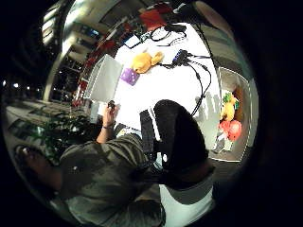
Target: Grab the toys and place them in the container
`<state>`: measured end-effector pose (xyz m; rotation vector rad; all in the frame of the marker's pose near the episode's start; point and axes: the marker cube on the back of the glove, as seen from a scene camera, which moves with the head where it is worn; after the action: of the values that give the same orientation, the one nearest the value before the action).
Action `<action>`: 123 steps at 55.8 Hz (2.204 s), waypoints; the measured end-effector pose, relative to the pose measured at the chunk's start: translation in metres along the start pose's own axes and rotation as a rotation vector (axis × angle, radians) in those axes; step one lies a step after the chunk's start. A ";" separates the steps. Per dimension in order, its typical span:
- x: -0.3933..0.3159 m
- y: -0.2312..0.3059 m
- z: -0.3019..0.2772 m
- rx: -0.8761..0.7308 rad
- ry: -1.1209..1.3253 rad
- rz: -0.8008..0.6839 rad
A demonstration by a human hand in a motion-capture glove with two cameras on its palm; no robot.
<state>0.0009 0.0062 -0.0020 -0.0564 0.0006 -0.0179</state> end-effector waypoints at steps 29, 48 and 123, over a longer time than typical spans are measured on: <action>-0.042 -0.018 0.066 -0.178 -0.041 -0.090; -0.160 -0.146 0.215 -0.263 -0.193 -0.164; -0.301 -0.138 0.006 0.139 -0.312 -0.401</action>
<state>-0.3021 -0.1255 0.0119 0.0811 -0.3242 -0.4094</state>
